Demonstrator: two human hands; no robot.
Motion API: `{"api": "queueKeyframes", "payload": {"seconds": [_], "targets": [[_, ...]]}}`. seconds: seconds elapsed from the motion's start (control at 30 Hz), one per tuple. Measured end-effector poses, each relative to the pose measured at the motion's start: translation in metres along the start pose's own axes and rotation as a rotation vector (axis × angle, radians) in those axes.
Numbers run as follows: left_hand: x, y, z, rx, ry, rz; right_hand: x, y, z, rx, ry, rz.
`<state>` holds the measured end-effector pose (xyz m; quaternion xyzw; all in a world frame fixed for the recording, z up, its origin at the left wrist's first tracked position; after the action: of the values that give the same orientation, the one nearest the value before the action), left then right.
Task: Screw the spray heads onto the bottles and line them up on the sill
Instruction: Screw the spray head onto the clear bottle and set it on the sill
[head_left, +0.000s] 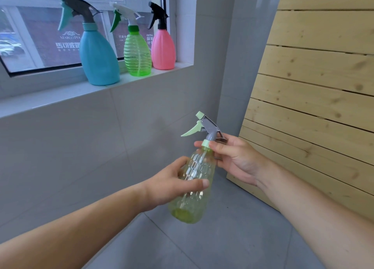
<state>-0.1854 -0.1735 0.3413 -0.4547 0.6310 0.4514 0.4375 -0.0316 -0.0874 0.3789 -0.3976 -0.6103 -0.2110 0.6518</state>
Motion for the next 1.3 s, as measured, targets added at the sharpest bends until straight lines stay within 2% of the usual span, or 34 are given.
{"api": "queueKeyframes", "payload": {"seconds": [0.2,0.53,0.67,0.83,0.93,1.03,1.13,1.2,1.3], "targets": [[-0.005,-0.007,-0.002,0.021,-0.032,-0.001,0.002,-0.006,0.001,-0.025,0.017,0.081],[-0.011,0.000,-0.001,-0.231,-0.007,0.285,-0.003,-0.012,0.006,-0.175,0.133,-0.008],[-0.019,0.007,-0.003,-0.229,-0.048,0.341,-0.001,-0.016,0.007,-0.166,0.142,0.065],[-0.017,0.011,-0.011,-0.029,0.039,-0.053,0.001,-0.016,0.005,-0.152,0.107,0.030],[-0.017,0.021,-0.014,-0.008,0.011,-0.091,0.006,-0.020,0.005,-0.172,0.123,-0.001],[-0.022,0.038,-0.020,-0.111,-0.065,-0.073,0.004,-0.028,0.003,-0.240,0.129,-0.200],[-0.034,0.059,-0.026,-0.266,-0.169,-0.183,-0.004,-0.047,-0.002,-0.196,0.090,-0.432],[-0.046,0.077,-0.037,-0.373,-0.257,-0.239,-0.002,-0.072,0.000,-0.113,0.115,-0.464],[-0.065,0.095,-0.058,-0.445,-0.367,-0.245,0.013,-0.107,0.016,-0.039,0.208,-0.468]]}}
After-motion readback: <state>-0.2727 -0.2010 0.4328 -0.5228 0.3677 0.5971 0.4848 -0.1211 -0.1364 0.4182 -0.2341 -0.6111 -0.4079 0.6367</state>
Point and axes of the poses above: each hand's wrist, its own z-axis towards the middle knuckle, its own y-axis out of the back of the hand, x = y × z, the point moved 4 cm from there along z, towards the middle knuckle, and after that the axes turned 1 degree about -z, right-handed, at the moved point
